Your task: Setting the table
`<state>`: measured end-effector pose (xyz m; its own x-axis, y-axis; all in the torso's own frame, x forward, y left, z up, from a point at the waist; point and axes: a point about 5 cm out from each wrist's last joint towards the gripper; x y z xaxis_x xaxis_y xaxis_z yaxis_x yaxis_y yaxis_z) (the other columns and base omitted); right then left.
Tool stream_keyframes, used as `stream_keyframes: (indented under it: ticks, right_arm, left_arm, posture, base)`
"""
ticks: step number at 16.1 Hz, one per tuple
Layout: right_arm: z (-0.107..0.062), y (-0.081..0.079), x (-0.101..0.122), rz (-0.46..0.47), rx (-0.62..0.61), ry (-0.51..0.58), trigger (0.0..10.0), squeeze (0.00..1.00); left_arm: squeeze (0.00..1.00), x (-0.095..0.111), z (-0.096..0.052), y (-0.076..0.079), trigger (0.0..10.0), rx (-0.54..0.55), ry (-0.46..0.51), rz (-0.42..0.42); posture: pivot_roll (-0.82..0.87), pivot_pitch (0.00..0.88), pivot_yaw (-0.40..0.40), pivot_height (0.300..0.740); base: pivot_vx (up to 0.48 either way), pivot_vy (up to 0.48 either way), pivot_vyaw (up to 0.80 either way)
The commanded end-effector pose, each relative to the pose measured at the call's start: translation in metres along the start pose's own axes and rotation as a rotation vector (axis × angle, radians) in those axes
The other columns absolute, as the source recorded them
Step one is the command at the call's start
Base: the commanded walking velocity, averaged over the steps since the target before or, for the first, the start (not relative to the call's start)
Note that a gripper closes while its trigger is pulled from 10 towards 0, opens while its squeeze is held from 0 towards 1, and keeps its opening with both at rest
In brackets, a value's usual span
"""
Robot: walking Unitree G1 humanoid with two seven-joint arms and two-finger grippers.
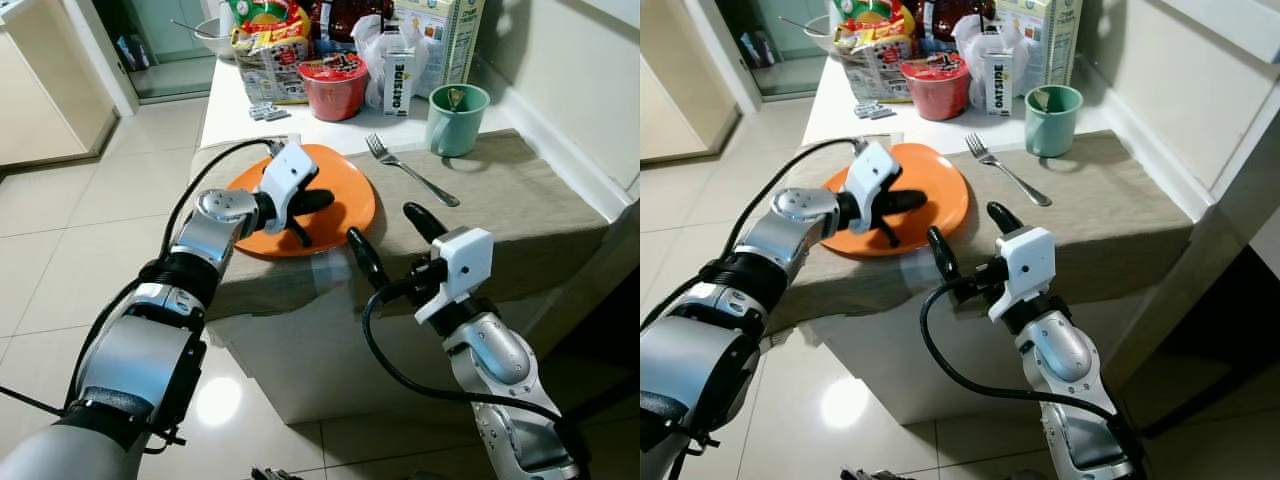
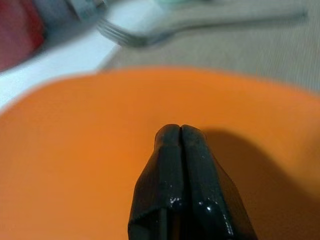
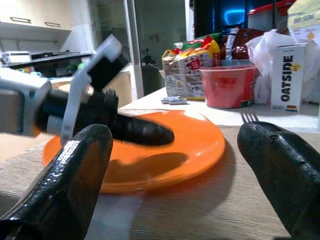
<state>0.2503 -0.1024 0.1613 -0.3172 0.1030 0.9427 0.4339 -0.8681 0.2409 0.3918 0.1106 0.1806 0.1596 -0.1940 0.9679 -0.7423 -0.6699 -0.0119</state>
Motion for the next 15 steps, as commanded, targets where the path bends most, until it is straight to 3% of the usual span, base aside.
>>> stream_keyframes:
  ticks: [1, 3, 5, 8, 9, 12, 15]
  right_arm:
    - [0.002, -0.001, 0.004, 0.004, -0.001, 0.015, 10.0, 0.0]
    - [0.004, -0.003, 0.004, 0.006, 0.003, 0.019, 10.0, 0.0]
    - [0.005, -0.004, 0.003, 0.007, 0.006, 0.021, 10.0, 0.0]
    - [0.008, -0.005, 0.003, 0.01, 0.012, 0.024, 10.0, 0.0]
    - [0.008, -0.005, 0.002, 0.012, 0.014, 0.024, 10.0, 0.0]
    - [0.008, -0.006, 0.002, 0.016, 0.014, 0.022, 10.0, 0.0]
    - [0.008, -0.006, 0.001, 0.014, 0.014, 0.021, 10.0, 0.0]
  left_arm:
    - [0.0, 0.029, -0.007, -0.011, 10.0, 0.066, 0.118, 0.004]
    - [0.0, 0.04, -0.016, -0.02, 10.0, 0.121, 0.184, -0.005]
    - [0.0, 0.035, -0.029, -0.031, 10.0, 0.161, 0.183, 0.016]
    - [0.0, 0.012, -0.052, -0.054, 10.0, 0.262, 0.007, 0.073]
    - [0.0, 0.006, -0.055, -0.057, 10.0, 0.27, -0.047, 0.05]
    - [0.0, -0.007, -0.052, -0.055, 10.0, 0.238, -0.188, 0.065]
    - [0.0, -0.006, -0.043, -0.046, 10.0, 0.168, -0.213, 0.073]
  posture:
    - [-0.16, 0.064, 0.134, 0.74]
    - [-0.16, 0.061, 0.132, 0.74]
    - [-0.15, 0.059, 0.131, 0.74]
    - [-0.14, 0.053, 0.136, 0.74]
    - [-0.14, 0.053, 0.136, 0.74]
    - [-0.14, 0.05, 0.142, 0.74]
    - [-0.15, 0.048, 0.141, 0.74]
  base:
    - [0.0, 0.0, 0.0]
    - [0.0, 0.0, 0.0]
    - [0.0, 0.0, 0.0]
    - [0.0, 0.0, 0.0]
    - [0.0, 0.0, 0.0]
    - [0.0, 0.0, 0.0]
    - [0.0, 0.0, 0.0]
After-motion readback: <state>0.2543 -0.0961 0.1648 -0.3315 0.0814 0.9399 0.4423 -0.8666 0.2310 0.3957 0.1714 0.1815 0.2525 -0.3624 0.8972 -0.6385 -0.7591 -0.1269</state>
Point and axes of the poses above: a point about 5 cm out from each wrist's last joint towards the gripper, its own z axis pointing out of the wrist towards the gripper, its own x axis along the axis of the wrist's last joint, y = z × x, and after that the axes turned 12 degrees about -z, right-handed
